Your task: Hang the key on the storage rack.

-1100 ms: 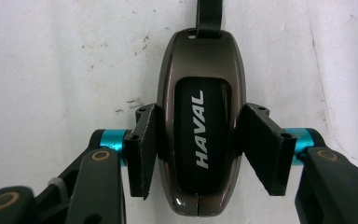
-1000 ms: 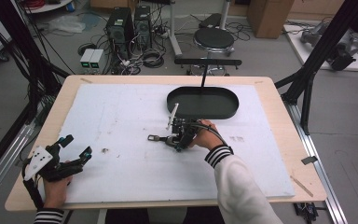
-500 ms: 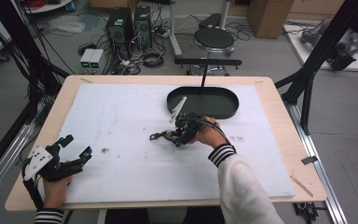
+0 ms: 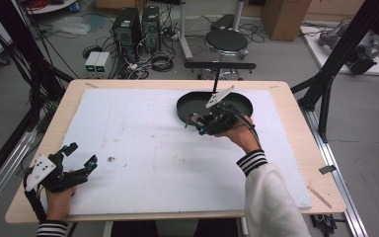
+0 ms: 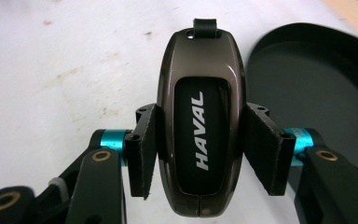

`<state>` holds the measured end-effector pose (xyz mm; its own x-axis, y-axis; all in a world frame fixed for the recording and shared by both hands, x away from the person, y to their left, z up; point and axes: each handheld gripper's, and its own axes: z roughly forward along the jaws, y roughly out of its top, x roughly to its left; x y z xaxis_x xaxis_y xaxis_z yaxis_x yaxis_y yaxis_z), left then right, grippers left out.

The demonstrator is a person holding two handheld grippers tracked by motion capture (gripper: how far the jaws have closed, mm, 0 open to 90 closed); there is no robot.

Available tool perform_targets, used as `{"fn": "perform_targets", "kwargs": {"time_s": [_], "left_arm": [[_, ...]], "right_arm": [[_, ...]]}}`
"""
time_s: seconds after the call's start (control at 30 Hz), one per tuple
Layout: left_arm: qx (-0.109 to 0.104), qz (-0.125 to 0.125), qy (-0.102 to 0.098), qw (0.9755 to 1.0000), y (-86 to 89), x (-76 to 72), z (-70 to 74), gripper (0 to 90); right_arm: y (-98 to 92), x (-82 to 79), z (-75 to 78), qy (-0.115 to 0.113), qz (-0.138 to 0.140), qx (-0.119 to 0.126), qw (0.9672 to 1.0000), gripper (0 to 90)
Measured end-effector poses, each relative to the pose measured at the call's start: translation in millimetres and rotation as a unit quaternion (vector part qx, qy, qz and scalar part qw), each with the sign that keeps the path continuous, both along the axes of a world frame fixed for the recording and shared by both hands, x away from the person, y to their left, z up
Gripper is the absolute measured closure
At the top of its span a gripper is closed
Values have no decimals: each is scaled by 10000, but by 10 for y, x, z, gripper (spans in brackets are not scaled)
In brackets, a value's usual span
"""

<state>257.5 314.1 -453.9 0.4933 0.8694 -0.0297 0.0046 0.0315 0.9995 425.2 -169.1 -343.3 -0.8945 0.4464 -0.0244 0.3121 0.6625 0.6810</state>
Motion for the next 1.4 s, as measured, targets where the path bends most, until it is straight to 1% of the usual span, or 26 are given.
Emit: {"fn": "perform_targets", "kwargs": {"time_s": [0.03, 0.07, 0.1, 0.17, 0.23, 0.27, 0.3, 0.37, 0.4, 0.43, 0.57, 0.6, 0.73, 0.77, 0.8, 0.83, 0.87, 0.9, 0.93, 1.0, 1.03, 1.07, 1.1, 1.33, 1.37, 1.4], "left_arm": [[1, 0, -1, 10000, 0, 0, 0, 146], [2, 0, 0, 10000, 0, 0, 0, 146], [2, 1, -3, 10000, -1, -1, 0, 146], [5, -1, -4, 10000, 0, -1, 0, 146], [-1, 0, -4, 10000, 0, -1, 0, 146], [-2, -1, 3, 10000, 1, -1, 0, 146], [-7, -4, 5, 10000, 2, 0, 1, 146], [-14, -4, 8, 10000, 4, 1, 1, 146], [-16, -3, 5, 10000, 2, 1, 0, 146], [-11, -2, 0, 10000, 2, 1, 0, 146], [7, -3, -5, 10000, 0, -2, 0, 146], [2, -3, -7, 10000, -1, -1, 0, 146], [6, -2, -14, 10000, -1, -3, 0, 146], [5, -2, -15, 10000, -1, -2, -1, 146], [6, -3, -13, 10000, 0, -3, 0, 146], [-1, -8, -10, 10000, -1, -3, -1, 146], [0, -7, -9, 10000, 0, -3, 0, 146], [-1, -7, -8, 10000, 0, -2, 0, 146], [-4, -7, -8, 10000, 0, -2, -1, 146], [-9, -9, -3, 10000, 1, -2, 0, 146], [-8, -7, -5, 10000, 1, -2, 0, 146], [-9, -8, -5, 10000, 1, -2, 0, 146], [-15, -8, -3, 10000, 1, -1, 0, 146], [-20, -8, -4, 10000, 1, 0, 0, 146], [-16, -8, -2, 10000, 2, 0, 0, 146], [-17, -8, -1, 10000, 2, -1, 0, 146]], "right_arm": [[-26, -1, 11, -43, -52, 12, 10000, 478], [-77, 0, 35, -108, -195, 65, 9997, 478], [-77, 0, 35, -108, -195, 65, 9997, 478], [-124, 8, 58, -217, -331, 129, 9991, 478], [-169, 11, 88, -391, -522, 154, 9978, 478], [-199, 12, 106, -415, -652, 226, 9968, 478], [-228, 18, 121, -419, -785, 316, 9955, 478], [-293, 38, 147, -536, -996, 333, 9930, 478], [-364, 58, 165, -579, -1194, 378, 9904, 478], [-364, 58, 165, -579, -1194, 378, 9904, 478], [-497, 81, 196, -663, -1576, 595, 9835, 478], [-522, 84, 202, -684, -1643, 641, 9819, 477], [-607, 110, 216, -720, -1945, 890, 9742, 477], [-622, 115, 217, -738, -2009, 915, 9725, 478], [-636, 123, 221, -778, -2057, 912, 9712, 478], [-643, 125, 227, -767, -2108, 907, 9703, 478], [-655, 135, 241, -796, -2191, 904, 9682, 478], [-667, 143, 260, -836, -2219, 921, 9671, 477], [-682, 153, 283, -886, -2249, 956, 9656, 478], [-711, 174, 333, -909, -2310, 1052, 9630, 477], [-740, 197, 381, -1000, -2373, 1052, 9605, 477], [-756, 209, 401, -998, -2410, 1071, 9594, 478], [-756, 209, 401, -998, -2410, 1071, 9594, 478], [-850, 290, 505, -1076, -2573, 1112, 9538, 477], [-861, 305, 514, -1103, -2599, 1100, 9530, 477], [-869, 316, 521, -1119, -2645, 1109, 9514, 477]]}}
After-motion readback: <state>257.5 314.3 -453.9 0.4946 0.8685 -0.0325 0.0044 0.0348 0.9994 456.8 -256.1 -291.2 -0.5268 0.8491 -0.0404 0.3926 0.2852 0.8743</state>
